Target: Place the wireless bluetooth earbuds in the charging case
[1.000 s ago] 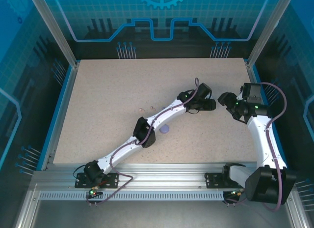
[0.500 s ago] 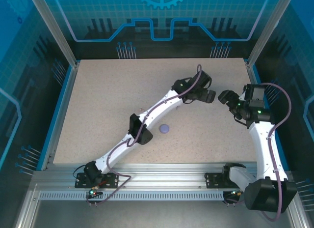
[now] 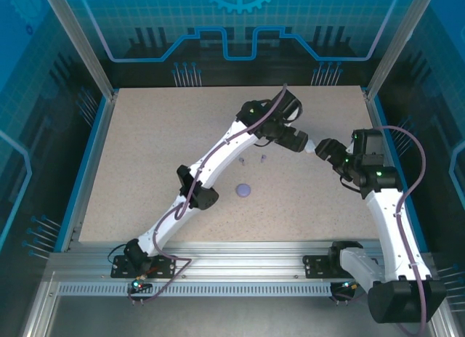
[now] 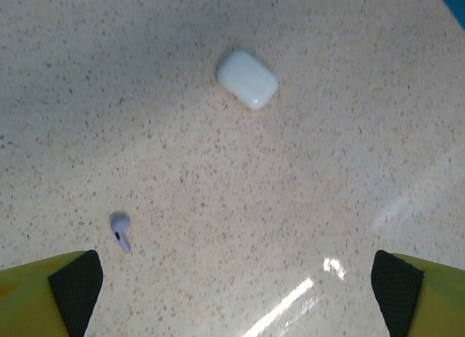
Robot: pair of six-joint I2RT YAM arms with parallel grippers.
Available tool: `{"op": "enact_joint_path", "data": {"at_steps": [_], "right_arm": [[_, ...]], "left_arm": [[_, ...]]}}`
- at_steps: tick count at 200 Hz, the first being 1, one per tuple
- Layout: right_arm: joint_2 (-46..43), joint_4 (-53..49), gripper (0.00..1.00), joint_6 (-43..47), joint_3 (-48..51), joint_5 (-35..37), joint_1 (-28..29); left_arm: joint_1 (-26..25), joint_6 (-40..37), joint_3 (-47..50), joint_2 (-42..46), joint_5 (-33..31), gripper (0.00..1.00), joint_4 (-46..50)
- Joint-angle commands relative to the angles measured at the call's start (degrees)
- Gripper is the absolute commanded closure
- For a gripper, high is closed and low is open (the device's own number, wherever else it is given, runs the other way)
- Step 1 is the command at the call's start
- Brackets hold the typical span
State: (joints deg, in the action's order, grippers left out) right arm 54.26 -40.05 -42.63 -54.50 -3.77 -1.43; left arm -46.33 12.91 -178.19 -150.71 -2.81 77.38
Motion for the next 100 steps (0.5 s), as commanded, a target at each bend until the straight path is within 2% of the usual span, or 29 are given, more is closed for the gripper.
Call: {"op": "enact_joint_path", "data": {"at_steps": [1,24,52,100], "right_arm": [[-1.5,-1.0,0.18,0.2,1.5,1.0,0.7],[-1.8,0.1,0.18,0.0,2.4,0.8,0.7],[-0.8,1.3,0.18,-0.4,2.1,0.2,1.3],[0.7,3.0,0.18,-1.2,2.0,1.9,4.9]], "left_arm": [[0.6,-2.5,-1.6,6.1,4.4,0.01,4.1],[1.6,-3.6,2.5,10.7,4.7,0.01,3.9],[3.3,-5.7,11.9,18.8,4.5,0.01,2.5],[4.8,-9.8,23.7,30.1,-0.3,0.01,0.7]]}}
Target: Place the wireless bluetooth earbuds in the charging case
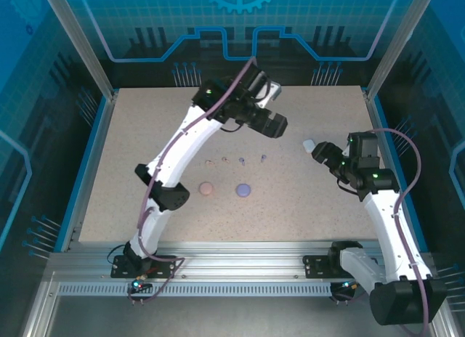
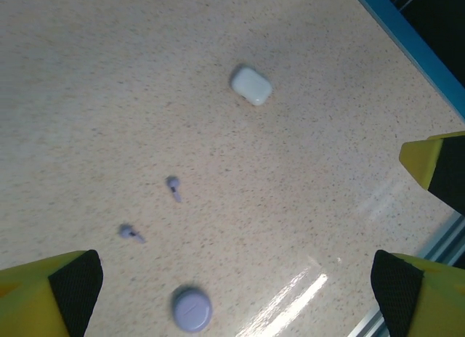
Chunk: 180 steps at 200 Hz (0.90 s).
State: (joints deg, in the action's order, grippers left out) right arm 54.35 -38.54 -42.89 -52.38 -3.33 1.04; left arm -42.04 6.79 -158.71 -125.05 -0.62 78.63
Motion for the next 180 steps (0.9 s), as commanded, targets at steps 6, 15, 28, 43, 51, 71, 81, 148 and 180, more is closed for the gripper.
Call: {"op": "enact_joint_path", "data": {"at_steps": [6,15,28,43,51,71,81,148,180], "right_arm": [[0.9,1.6,0.18,-1.0,0.0,1.9,3.0],[1.3,1.7,0.18,-1.2,0.2,2.5,3.9],[1.7,1.8,0.18,-1.4,0.2,3.2,5.3],[2.0,1.7,0.18,-1.7,0.1,4.1,6.6],[2.2,1.6,0.18,-1.8,0.0,4.6,7.4],[3.0,1.6,0.18,-1.6,-0.6,5.8,9.3],[3.8,1.4,0.18,-1.6,-1.0,6.8,10.6],[12.5,1.3,0.18,-5.1,-2.5,14.1,23.1],[19.3,-0.1,0.18,-7.1,-6.3,17.5,30.5]], "left_arm": [[0.8,-3.9,5.8,5.7,-2.8,0.01,-1.1],[1.1,-4.1,9.1,7.8,-3.1,0.01,-2.5],[1.5,-4.2,17.9,13.0,-3.2,0.01,-6.9],[2.6,-3.4,32.8,21.9,-2.0,0.01,-16.9],[3.2,-3.0,41.7,26.7,-1.7,0.01,-22.4],[3.7,-3.0,57.2,37.1,-3.7,0.01,-31.9],[4.1,-2.8,63.1,41.6,-4.9,0.01,-35.4],[9.1,-2.5,94.9,63.8,-8.8,0.01,-58.3],[12.1,2.4,104.4,68.1,-10.6,0.01,-67.4]]}}
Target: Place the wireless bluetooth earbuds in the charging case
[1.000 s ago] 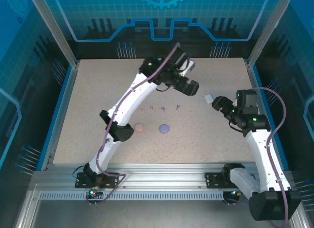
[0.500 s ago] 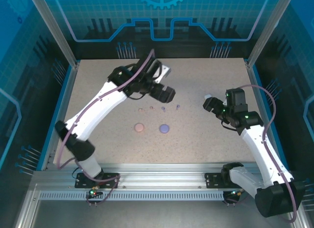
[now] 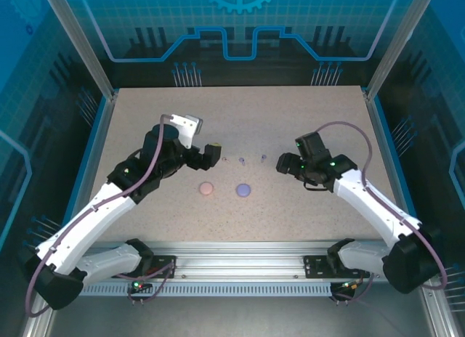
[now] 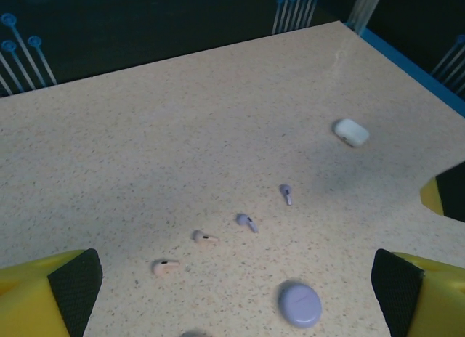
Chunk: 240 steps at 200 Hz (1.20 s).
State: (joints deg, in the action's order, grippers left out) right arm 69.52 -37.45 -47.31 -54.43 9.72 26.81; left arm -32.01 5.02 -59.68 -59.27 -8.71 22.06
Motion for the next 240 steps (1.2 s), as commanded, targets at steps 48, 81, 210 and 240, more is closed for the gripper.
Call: {"op": "enact_joint_path", "data": {"at_steps": [48,81,210,240], "right_arm": [[18.4,-5.2,0.18,-2.5,-13.8,6.2,12.6],[28.6,-8.1,0.18,-2.7,-21.0,6.6,16.3],[45.4,-12.7,0.2,-6.0,-31.0,3.4,20.7],[46.9,-12.4,0.22,-7.3,-30.8,3.4,21.0]], "left_arm": [[5.6,9.3,16.6,5.4,-2.8,0.01,-24.9],[8.2,10.7,16.7,5.2,0.0,0.01,-23.3],[8.2,18.1,18.5,-0.2,-3.5,0.01,-22.2],[8.1,21.4,20.2,0.0,-5.3,0.01,-24.5]]}}
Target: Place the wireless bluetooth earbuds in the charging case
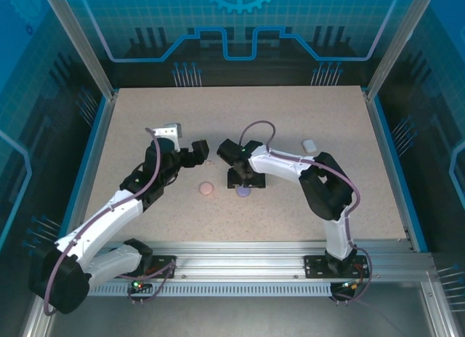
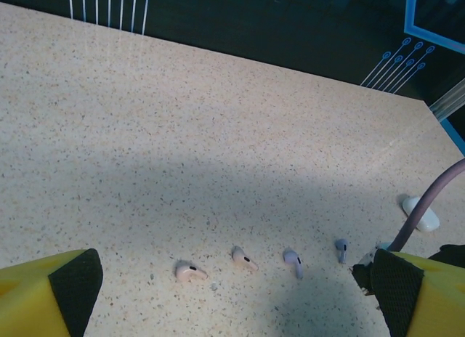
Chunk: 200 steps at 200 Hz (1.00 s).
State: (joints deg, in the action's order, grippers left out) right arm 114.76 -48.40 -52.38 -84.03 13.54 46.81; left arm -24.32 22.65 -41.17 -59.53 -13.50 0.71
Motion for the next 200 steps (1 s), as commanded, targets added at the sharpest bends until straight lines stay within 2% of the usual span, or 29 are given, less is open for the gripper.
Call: {"op": "enact_joint_path", "data": {"at_steps": [1,82,151,200], "right_arm": [[1.7,-1.4,0.22,-2.2,-1.2,-0.4,0.9],[4.3,-0.3,0.28,-5.8,-1.7,-1.1,1.2],[5.5,-0.6,0.34,-9.5,-2.4,-2.5,1.8],[5.1,-1.5,0.35,-9.9,-2.2,-2.2,2.6]], "left_arm": [[0.4,3.9,1.7,0.3,-0.6,0.01,-3.2],[0.4,8.8,3.9,-1.4,-1.6,0.01,-5.0],[-2.0,7.7,3.3,-4.2,-0.6,0.01,-5.3],[-3.0,7.3,2.8,-5.3,-0.2,0.01,-6.0]]}}
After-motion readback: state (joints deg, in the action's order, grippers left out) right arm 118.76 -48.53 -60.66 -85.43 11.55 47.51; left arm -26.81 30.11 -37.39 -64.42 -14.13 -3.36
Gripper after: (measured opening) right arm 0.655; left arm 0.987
